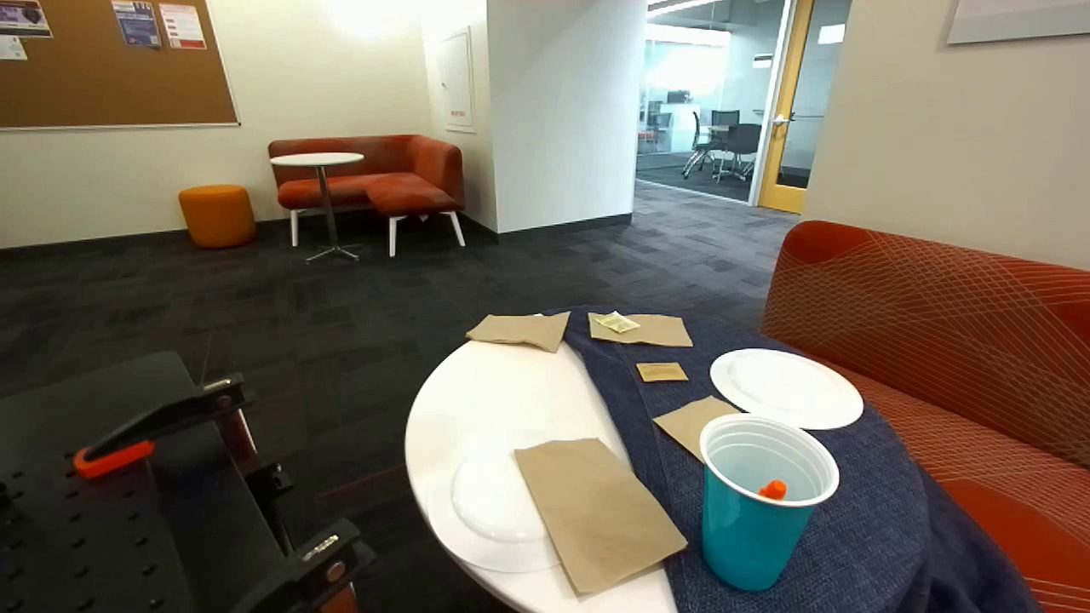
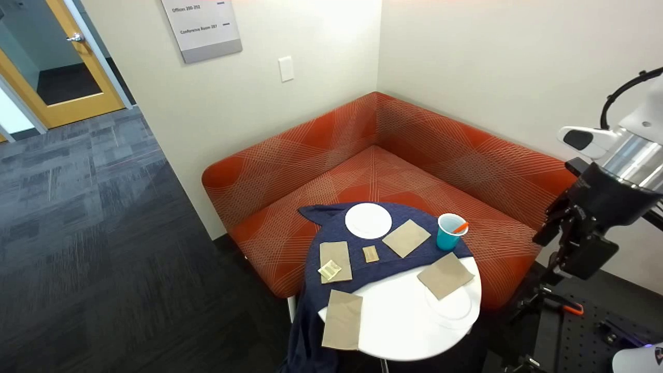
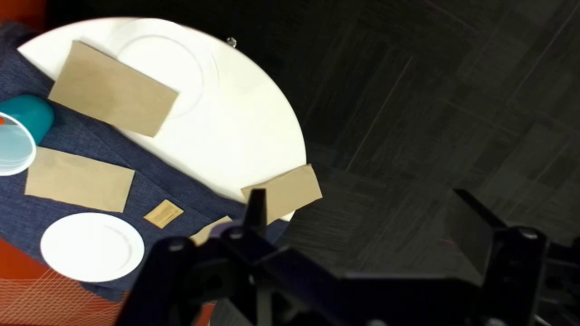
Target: Remove the marker from the cup and place it on the table and move the cup to the left
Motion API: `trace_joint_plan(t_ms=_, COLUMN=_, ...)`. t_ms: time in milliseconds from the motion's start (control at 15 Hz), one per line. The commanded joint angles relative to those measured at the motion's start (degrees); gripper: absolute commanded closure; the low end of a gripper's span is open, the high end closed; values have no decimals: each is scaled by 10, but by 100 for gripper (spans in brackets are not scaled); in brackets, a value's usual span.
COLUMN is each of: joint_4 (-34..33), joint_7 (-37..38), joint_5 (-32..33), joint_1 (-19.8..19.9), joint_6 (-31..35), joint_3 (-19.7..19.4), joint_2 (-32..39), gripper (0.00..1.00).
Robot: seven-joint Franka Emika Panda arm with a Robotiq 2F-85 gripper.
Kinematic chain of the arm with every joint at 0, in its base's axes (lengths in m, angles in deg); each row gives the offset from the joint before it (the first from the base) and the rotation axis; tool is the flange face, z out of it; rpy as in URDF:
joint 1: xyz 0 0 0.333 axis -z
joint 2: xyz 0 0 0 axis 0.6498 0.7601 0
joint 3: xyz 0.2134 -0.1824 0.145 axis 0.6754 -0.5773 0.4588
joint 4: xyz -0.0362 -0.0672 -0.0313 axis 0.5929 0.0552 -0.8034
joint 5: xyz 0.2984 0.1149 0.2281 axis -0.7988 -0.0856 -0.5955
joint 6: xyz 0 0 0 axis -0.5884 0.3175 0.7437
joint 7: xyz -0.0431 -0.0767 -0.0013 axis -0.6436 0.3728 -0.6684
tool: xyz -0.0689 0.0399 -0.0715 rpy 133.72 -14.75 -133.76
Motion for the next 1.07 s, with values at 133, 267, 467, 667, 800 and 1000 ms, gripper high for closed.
trace_joint_plan(t_ms=133, joint_4=-17, joint_7=21, joint_5=9, joint_1=42, joint_6=37, joint_3=10, joint_2=22, gripper=0)
trace_joint_plan(t_ms=267, joint_4=-29, joint_7=28, joint_5=23, joint_1=61, joint_6=48, joint_3=9, joint_2=40, gripper=0)
trace_joint_plan(t_ms=467, joint_4=-54, joint_7=30, joint_5=52, joint_1=90, joint_6=55, joint_3=7, joint_2=76, gripper=0)
trace_joint_plan(t_ms=667, joint_4=-84, joint_7=30, joint_5=83, joint_1=116, joint_6=48, joint_3=3, joint_2=117, gripper=0)
trace_joint_plan(t_ms=800, joint_4=-100, joint_7=25, joint_5=108, joint_1=130, joint_6=44, joint_3=1, joint_2=142, gripper=0)
trace_joint_plan(t_ms=1000, joint_4=-122, joint_7=8, joint_5=146, joint_1=140, joint_6=43, joint_3=-6, joint_2=186, gripper=0)
